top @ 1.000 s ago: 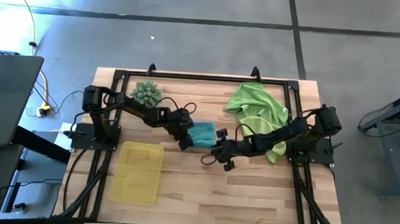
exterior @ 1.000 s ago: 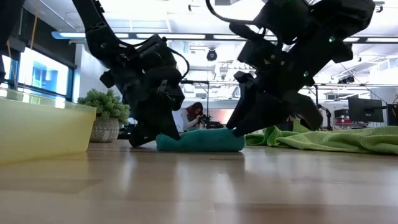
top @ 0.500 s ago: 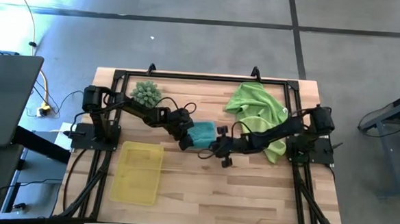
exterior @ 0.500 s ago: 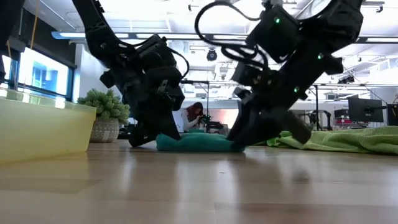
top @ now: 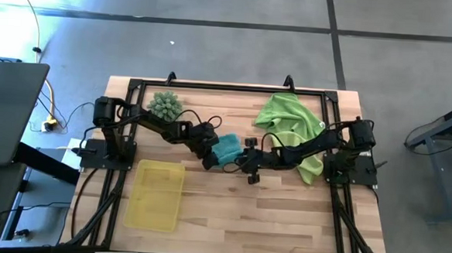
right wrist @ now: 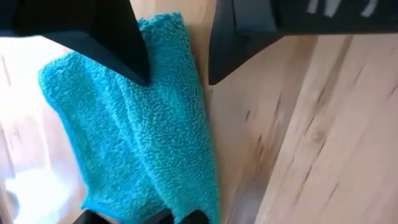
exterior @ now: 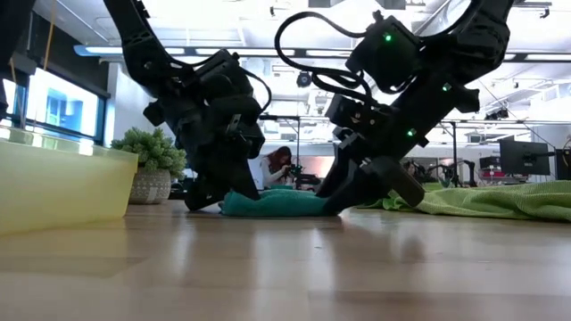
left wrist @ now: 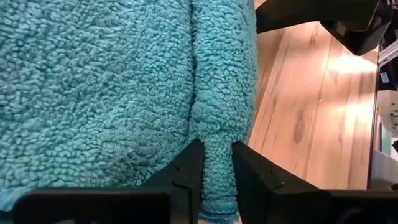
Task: Roll microfiber towels into tight, uniform cylinder then place into a basket
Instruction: Roll the blue towel
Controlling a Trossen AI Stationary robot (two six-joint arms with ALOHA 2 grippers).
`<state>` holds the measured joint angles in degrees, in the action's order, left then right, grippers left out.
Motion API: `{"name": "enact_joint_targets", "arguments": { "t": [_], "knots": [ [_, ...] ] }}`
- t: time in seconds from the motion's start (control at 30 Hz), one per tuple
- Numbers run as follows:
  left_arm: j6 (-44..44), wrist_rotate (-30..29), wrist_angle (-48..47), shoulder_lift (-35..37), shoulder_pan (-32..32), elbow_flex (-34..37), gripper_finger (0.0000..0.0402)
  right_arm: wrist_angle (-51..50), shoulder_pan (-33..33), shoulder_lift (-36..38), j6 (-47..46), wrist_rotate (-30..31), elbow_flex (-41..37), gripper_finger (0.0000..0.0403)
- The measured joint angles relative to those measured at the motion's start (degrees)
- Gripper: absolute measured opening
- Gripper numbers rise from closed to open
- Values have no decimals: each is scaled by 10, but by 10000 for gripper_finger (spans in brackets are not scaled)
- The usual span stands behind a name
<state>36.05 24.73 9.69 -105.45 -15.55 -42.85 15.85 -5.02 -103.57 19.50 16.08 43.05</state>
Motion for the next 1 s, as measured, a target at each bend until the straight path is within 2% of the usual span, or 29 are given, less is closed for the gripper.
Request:
{"name": "enact_joint_targets", "arguments": {
  "t": [0.2,0.5,0.67,0.93,1.0],
  "knots": [
    [0,1,0,0,0,0,73,1,29,0,-15,-35,0,189],
    [-24,1,-3,4,0,1,74,25,74,-40,-34,-123,2,178],
    [-70,-8,-25,36,-1,5,87,13,85,-47,-66,-144,4,132],
    [-191,-79,-92,112,3,4,126,12,102,-48,-119,-190,4,20],
    [-229,-100,-114,131,8,4,131,12,111,-47,-137,-217,4,8]
  ]
}}
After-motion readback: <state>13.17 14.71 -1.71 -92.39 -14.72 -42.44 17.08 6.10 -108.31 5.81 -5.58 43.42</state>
